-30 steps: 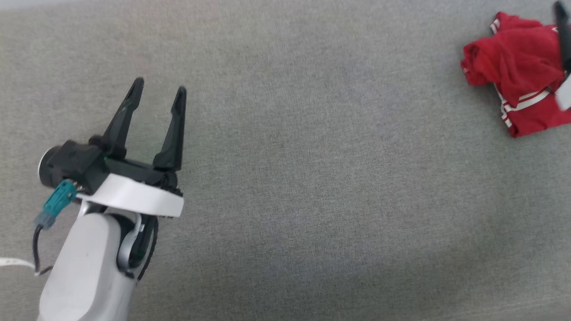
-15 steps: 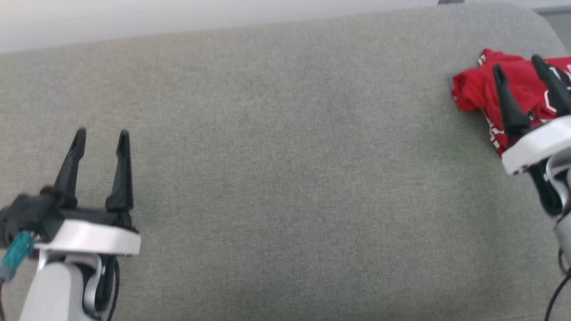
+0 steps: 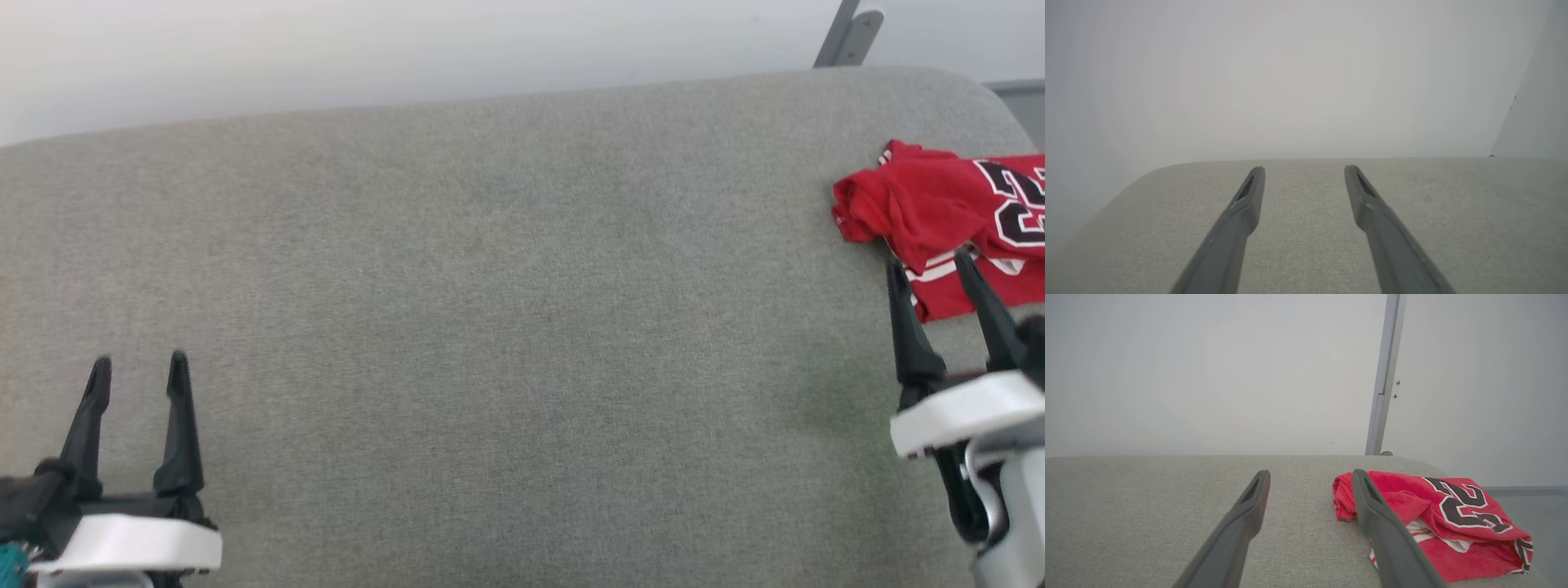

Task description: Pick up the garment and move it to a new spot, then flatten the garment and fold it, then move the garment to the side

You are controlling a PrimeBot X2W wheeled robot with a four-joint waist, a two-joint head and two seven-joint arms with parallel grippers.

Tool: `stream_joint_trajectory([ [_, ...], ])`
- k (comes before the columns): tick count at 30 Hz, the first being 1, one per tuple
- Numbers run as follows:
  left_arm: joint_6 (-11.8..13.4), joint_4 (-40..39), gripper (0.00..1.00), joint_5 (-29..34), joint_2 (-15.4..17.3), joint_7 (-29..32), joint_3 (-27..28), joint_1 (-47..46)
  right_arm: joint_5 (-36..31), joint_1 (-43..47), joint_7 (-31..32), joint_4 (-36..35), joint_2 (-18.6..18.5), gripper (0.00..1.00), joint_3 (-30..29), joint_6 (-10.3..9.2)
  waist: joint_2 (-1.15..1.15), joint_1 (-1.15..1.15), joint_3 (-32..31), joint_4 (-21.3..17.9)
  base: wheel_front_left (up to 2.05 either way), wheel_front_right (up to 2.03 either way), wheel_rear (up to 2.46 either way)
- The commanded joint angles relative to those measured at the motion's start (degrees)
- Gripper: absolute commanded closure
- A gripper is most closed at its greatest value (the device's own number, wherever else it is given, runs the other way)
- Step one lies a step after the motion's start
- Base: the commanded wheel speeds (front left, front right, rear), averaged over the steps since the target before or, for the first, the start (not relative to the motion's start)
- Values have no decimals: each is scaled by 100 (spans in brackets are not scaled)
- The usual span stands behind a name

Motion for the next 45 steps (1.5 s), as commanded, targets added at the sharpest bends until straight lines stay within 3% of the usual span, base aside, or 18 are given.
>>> stream_joint_trajectory([
  [1, -18, -14, 0, 29, -7, -27, 35, 81, -8, 90, -20, -40, 35, 0, -65, -5, 0, 0, -54, 40, 0, 0, 0],
  [24, -20, 39, 0, -195, -241, -27, 312, 903, -249, 1650, -21, -571, 904, 0, -1050, -5, 0, 0, -612, 354, 0, 0, 0],
  [36, -20, 74, 0, -230, -284, -27, 270, 944, -266, 1839, -21, -539, 1080, 0, -1064, -5, 0, 0, -701, 334, 0, 0, 0],
  [45, -20, 85, 0, -214, -239, -27, 191, 930, -258, 1787, -21, -495, 993, 0, -811, -5, 0, 0, -704, 334, 0, 0, 0],
])
